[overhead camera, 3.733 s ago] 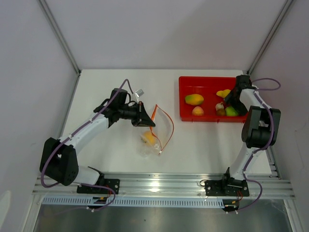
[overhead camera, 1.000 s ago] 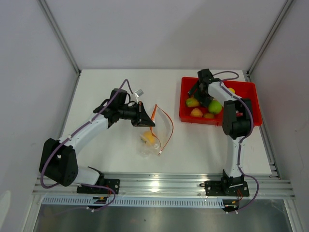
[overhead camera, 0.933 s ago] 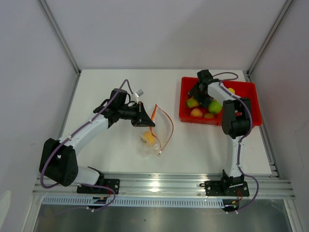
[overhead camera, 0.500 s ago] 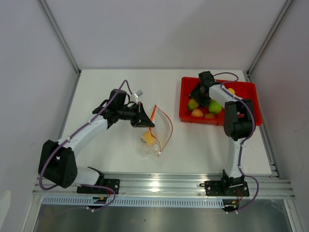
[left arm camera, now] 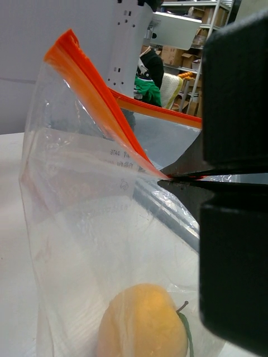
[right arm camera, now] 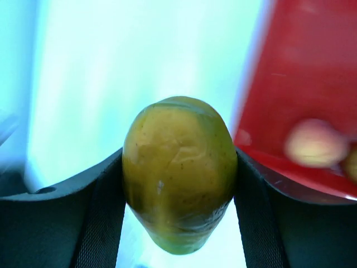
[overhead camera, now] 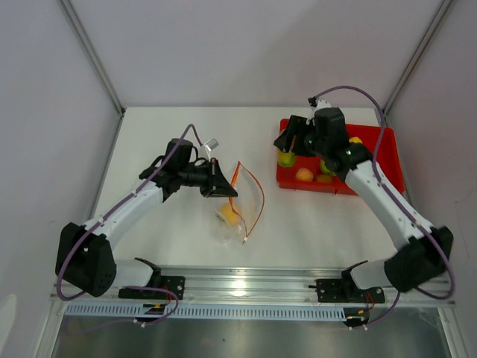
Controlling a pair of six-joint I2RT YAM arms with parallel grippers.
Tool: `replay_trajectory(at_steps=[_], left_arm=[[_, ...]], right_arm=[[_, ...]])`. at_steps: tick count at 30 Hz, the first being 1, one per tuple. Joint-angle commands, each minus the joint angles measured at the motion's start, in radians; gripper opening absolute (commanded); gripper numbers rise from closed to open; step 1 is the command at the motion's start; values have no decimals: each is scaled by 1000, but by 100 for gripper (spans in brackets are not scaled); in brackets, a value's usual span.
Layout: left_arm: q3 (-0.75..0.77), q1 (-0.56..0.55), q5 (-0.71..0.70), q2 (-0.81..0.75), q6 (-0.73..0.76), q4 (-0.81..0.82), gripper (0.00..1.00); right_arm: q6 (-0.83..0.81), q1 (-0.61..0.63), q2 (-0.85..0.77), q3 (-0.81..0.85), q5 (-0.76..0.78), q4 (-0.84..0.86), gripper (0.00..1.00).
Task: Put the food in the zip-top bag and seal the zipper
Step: Pick up the fake fruit from the bin, then place the fake fruit in the zipper food storage bag.
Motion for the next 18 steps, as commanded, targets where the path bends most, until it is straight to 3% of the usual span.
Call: replay_trajectory(at_steps=[1, 4, 9, 18], left_arm=[[6, -8, 23, -22, -8, 32, 0], [9, -8, 29, -17, -10, 35, 1], [18, -8, 37, -8, -14, 38, 1], [37, -14, 48, -3, -17, 28, 1]], right_arm=[[-110, 94, -222, -106, -80, 39, 2], [-147, 198, -322, -165, -147, 82, 2], [-222, 438, -405, -228, -70, 103, 4], [-261, 565, -333, -283, 4, 215, 6]])
